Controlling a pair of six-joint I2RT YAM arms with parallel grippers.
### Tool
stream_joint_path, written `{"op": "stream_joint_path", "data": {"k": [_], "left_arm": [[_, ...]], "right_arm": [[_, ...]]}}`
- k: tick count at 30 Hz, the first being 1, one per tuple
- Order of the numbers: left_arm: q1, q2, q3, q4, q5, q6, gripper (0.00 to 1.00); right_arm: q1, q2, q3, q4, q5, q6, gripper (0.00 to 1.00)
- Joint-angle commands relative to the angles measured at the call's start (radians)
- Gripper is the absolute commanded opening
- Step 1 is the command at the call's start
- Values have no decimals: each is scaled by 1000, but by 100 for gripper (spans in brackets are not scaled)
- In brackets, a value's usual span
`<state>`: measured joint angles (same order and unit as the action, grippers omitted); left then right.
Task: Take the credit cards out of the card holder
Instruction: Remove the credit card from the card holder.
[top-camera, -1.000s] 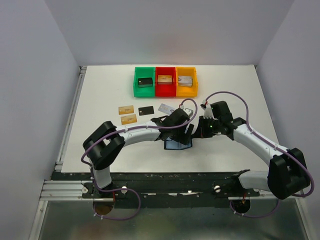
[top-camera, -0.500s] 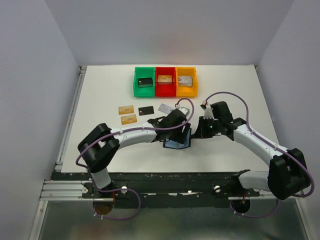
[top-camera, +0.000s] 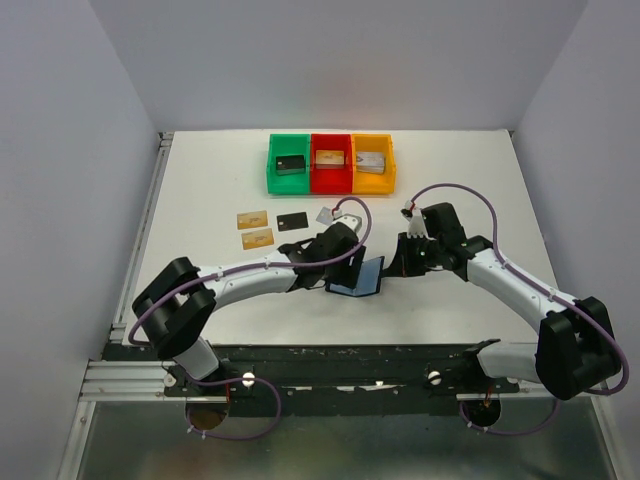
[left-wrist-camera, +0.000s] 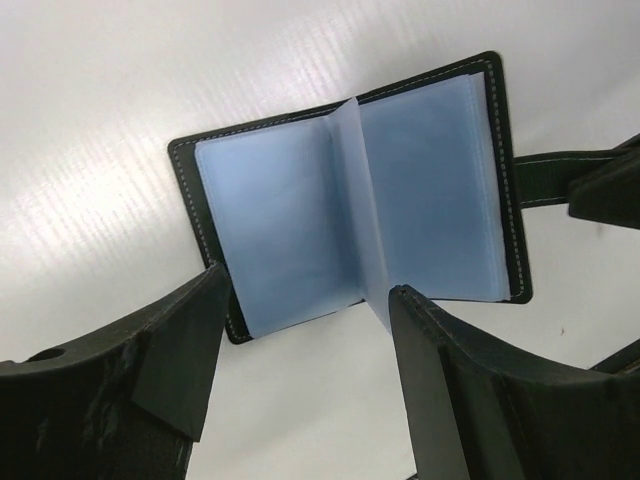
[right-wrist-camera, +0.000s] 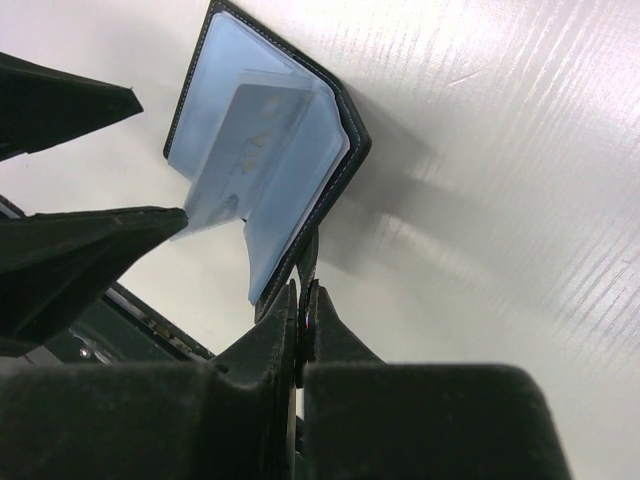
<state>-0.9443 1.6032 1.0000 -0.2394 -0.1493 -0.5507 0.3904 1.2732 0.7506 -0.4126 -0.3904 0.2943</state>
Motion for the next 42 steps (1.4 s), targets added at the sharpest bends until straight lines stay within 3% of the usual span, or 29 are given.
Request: {"op": "stream_joint_path", "data": {"k": [1, 10, 16, 20, 24, 27, 30, 32, 34, 42], "left_arm": [[24, -46, -44, -29, -55, -35, 78], [88, -88, -113, -46, -44, -89, 77], [113, -140, -135, -52, -42, -101, 78], [114, -178, -133, -48, -38, -98, 78], [116, -186, -104, -6, 39, -71, 76], [118, -166, -98, 84, 137, -57, 70], [118, -128, -100, 158, 211, -52, 51], [119, -92, -90, 176, 231, -51, 35], [119, -63, -78, 181, 235, -42, 28], [119, 24, -77, 166, 185, -46, 18]], "right_arm": [[-4, -3, 6, -14, 2, -17, 0], [-4, 18, 35, -64, 56, -21, 1], [-4, 9, 62, -113, 117, -1, 44], [-4, -26, 104, -169, 177, 11, 55], [-4, -70, 138, -183, 208, 37, 57], [-4, -103, 93, -57, 92, 61, 55], [-2, -68, 26, 125, -114, 152, 46], [5, -25, -20, 245, -177, 212, 37], [18, 20, -52, 320, -200, 244, 36], [42, 152, -141, 523, -231, 328, 39]]}}
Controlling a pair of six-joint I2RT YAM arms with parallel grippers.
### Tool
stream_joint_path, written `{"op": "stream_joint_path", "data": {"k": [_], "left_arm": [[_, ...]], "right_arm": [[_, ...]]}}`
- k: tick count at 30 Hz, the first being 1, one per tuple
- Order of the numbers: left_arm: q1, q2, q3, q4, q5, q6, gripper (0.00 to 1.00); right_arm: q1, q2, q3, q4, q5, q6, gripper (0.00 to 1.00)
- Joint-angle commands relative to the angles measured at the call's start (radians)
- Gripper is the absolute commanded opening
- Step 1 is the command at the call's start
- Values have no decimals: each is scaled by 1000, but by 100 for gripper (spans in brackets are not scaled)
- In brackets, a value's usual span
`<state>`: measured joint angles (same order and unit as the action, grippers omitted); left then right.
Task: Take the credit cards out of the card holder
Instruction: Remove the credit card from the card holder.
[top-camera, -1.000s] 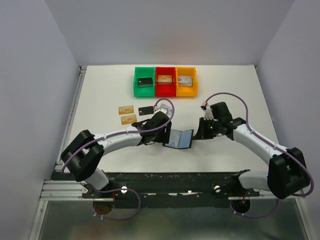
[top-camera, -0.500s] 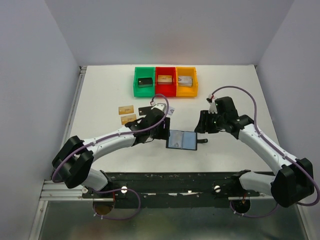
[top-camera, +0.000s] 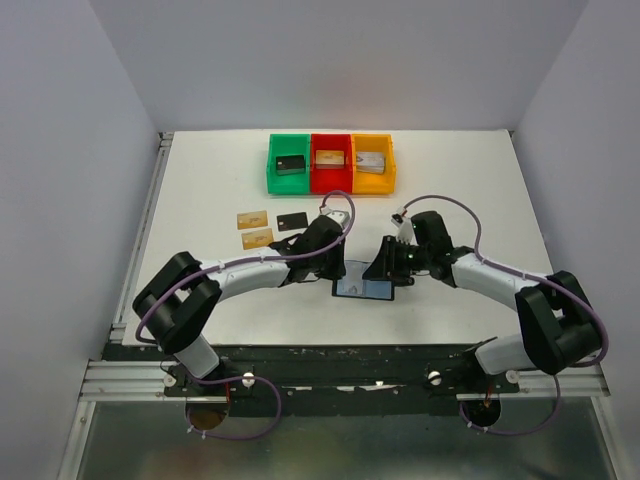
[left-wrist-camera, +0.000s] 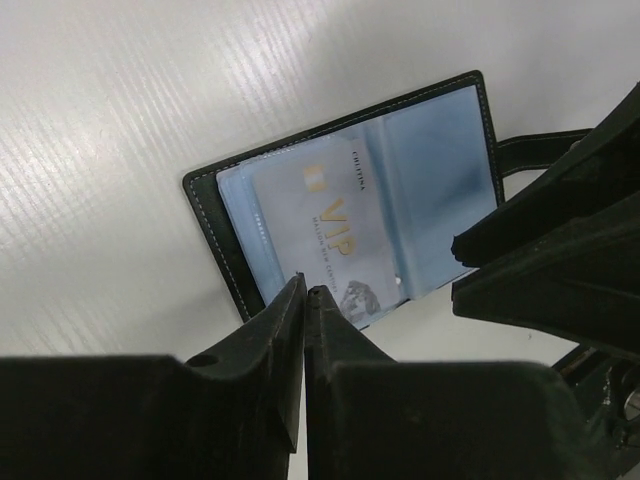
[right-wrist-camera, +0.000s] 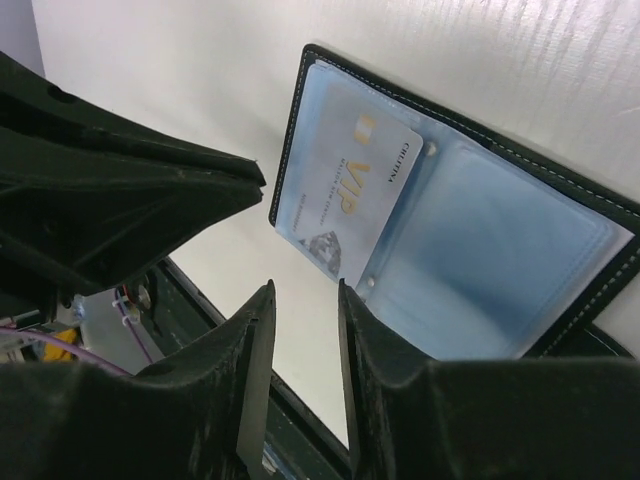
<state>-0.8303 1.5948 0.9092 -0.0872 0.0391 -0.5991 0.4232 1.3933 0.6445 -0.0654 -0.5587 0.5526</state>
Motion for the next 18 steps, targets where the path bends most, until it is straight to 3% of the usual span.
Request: {"op": "stream_joint_path", "data": {"k": [1, 18], "left_arm": [[5, 37, 10, 15, -11, -2, 17], [5, 79, 2, -25, -76, -2, 4]], "right_arm": [[9, 39, -43, 196, -64, 82, 39], [15, 191, -82, 323, -52, 147, 39]]}}
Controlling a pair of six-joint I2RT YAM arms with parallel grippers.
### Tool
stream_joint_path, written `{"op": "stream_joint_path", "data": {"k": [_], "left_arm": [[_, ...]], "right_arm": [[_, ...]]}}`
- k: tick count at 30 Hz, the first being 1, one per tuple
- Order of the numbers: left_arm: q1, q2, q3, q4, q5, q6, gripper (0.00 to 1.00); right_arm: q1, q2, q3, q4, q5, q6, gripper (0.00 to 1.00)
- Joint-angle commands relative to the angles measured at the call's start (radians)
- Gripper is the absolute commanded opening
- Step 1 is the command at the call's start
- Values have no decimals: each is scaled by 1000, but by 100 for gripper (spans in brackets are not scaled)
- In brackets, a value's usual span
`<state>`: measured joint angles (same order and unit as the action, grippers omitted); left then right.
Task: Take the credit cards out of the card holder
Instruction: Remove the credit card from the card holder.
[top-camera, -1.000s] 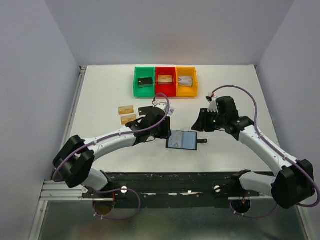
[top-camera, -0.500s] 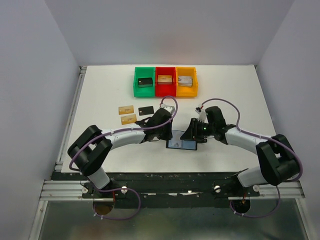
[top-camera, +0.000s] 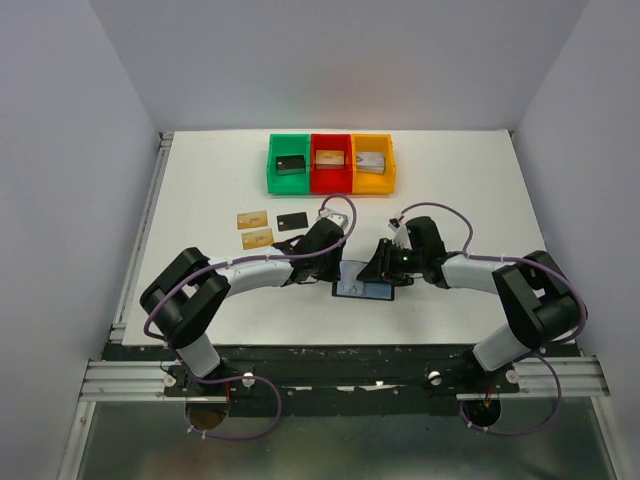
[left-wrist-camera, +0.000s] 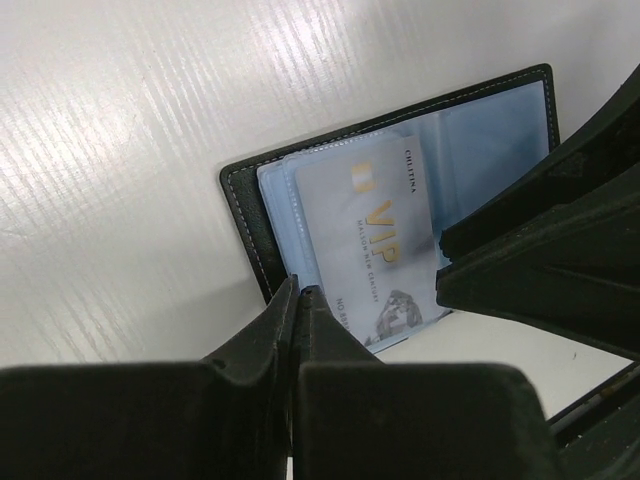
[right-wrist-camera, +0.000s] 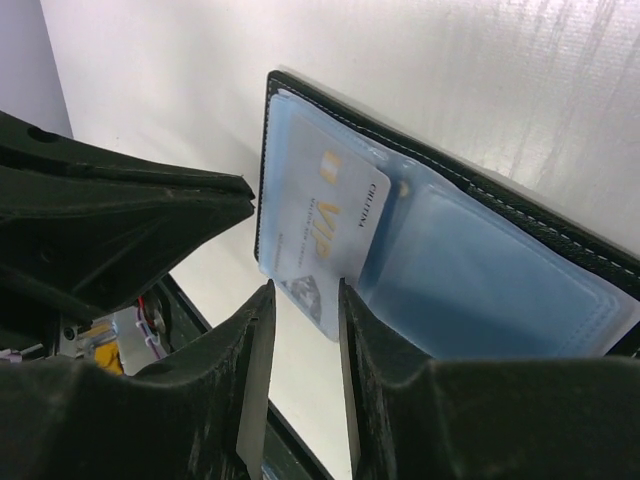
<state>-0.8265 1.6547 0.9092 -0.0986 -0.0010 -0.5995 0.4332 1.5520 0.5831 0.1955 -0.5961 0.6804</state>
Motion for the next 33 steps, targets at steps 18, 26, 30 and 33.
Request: {"op": "stream_joint_path", "data": {"k": [18, 26, 30, 33], "left_arm": [[1, 51, 10, -29, -34, 0, 0], [1, 28, 8, -39, -45, -8, 0], [1, -24, 3, -35, -51, -6, 0], [1, -52, 13, -12, -16, 4, 0]], "right_arm": [[6, 25, -29, -4, 22, -24, 40], [6, 23, -26, -19, 32, -33, 44], [4, 31, -25, 1, 22, -25, 43], [6, 33, -31, 15, 16, -19, 44]]}}
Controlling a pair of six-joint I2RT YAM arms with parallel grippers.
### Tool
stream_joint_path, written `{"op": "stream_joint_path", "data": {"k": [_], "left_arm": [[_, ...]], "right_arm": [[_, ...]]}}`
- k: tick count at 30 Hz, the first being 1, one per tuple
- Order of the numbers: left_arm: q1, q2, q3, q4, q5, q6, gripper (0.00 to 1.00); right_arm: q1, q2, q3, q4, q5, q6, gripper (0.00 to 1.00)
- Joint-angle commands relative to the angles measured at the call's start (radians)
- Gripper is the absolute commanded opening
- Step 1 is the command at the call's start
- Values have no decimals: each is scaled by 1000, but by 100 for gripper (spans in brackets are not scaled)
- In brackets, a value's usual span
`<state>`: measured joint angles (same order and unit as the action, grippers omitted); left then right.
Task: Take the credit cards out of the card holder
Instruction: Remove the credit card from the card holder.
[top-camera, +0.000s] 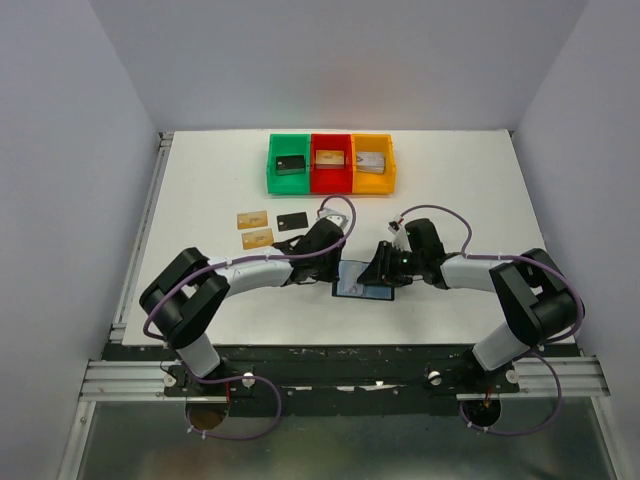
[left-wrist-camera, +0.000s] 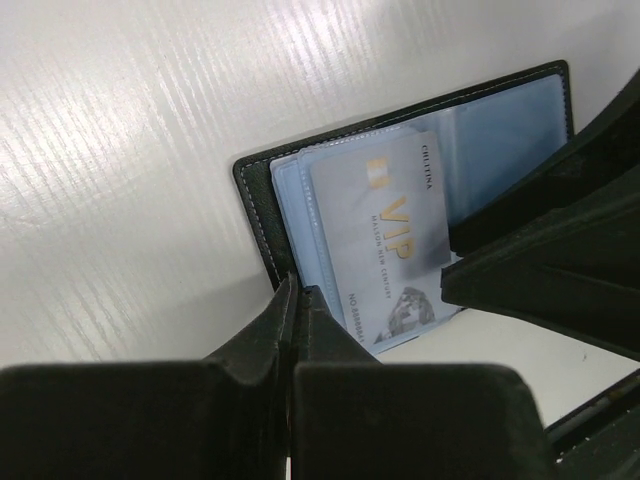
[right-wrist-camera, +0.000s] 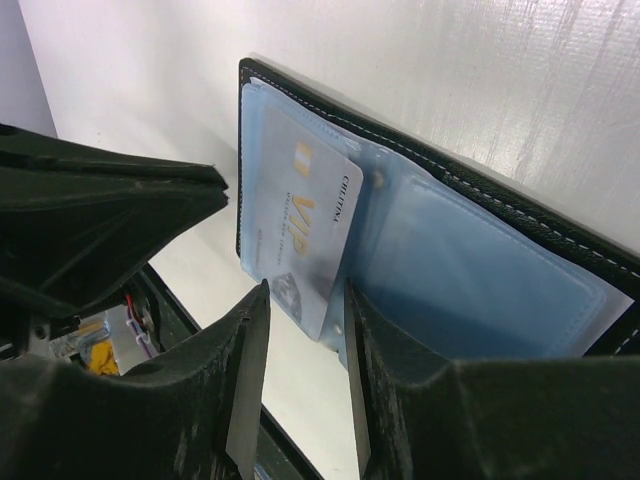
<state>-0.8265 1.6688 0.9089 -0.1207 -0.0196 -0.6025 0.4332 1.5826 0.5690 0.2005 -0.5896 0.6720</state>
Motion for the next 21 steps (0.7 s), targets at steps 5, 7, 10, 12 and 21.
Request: {"op": "stream_joint_path", "data": {"k": [5, 7, 10, 12, 21], "left_arm": [[-5, -35, 45, 46, 79, 17, 0], [-8, -12, 54, 39, 81, 18, 0], [-8, 17, 54, 38, 79, 18, 0], [-8, 40, 56, 32, 72, 18, 0], [-8, 59, 44, 15, 37, 20, 0]], "right_arm": [[6, 1, -18, 25, 1, -2, 44], [6, -1, -20, 30, -3, 0, 43], [6, -3, -26, 45, -10, 6, 43], [6, -1, -29, 56, -18, 12, 43], [6, 7, -31, 89, -35, 24, 43]]}}
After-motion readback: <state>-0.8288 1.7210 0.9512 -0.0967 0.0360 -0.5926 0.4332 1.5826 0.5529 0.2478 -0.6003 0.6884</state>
